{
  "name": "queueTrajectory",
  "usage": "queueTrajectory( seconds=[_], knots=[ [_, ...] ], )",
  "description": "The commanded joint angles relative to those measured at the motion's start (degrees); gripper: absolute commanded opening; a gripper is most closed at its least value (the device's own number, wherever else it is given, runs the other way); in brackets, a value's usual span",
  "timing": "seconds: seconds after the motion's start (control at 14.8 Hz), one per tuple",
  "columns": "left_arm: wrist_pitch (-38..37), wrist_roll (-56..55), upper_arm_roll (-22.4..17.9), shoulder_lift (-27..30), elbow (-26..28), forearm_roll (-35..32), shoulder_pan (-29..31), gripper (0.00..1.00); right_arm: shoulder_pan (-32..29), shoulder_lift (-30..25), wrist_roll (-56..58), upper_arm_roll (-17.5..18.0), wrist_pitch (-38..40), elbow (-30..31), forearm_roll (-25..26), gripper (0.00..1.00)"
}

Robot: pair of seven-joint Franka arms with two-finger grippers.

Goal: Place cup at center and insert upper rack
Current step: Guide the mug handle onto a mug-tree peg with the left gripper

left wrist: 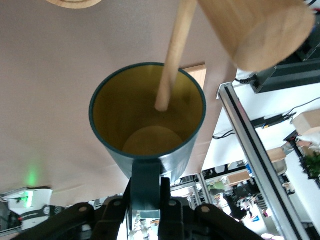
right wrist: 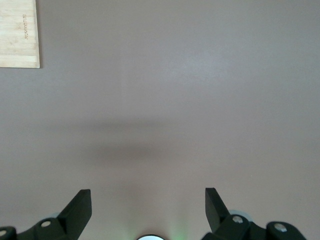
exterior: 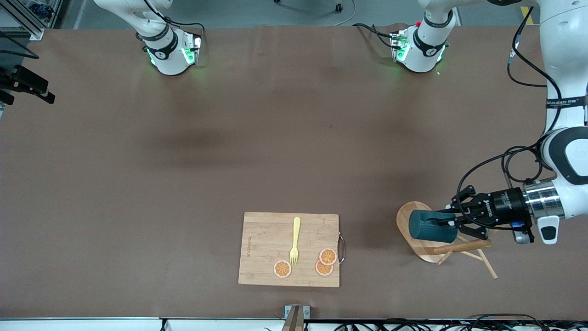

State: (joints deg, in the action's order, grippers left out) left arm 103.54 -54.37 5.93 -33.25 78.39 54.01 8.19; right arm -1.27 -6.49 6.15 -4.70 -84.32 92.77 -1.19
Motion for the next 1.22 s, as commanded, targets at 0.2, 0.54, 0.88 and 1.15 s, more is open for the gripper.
queueTrajectory(
  seconds=[0.2, 0.54, 0.88, 1.15],
  knots=[
    [-5.63, 10.67, 0.49, -0.68, -0.70, 1.27, 3.58, 0.01, 0.04, -1.95, 3.51, -0.04, 0.03, 1.45, 0.22, 1.00],
    [-6.07, 18.77, 0.49, -2.08, -0.70, 1.36, 4.81, 0.01, 0.30, -2.03, 2.91, 0.13, 1.34, 1.45, 1.54, 1.00],
    [-5.98, 24.57, 0.49, -3.93, -0.70, 4.87, 5.69, 0.01, 0.21, -2.04, 2.64, 0.13, 2.40, 1.45, 1.46, 1.00],
    [-5.98, 25.90, 0.40, -4.37, -0.70, 7.68, 6.66, 0.03, 0.30, -2.04, 2.64, 0.13, 2.67, 1.45, 1.46, 1.00]
  ],
)
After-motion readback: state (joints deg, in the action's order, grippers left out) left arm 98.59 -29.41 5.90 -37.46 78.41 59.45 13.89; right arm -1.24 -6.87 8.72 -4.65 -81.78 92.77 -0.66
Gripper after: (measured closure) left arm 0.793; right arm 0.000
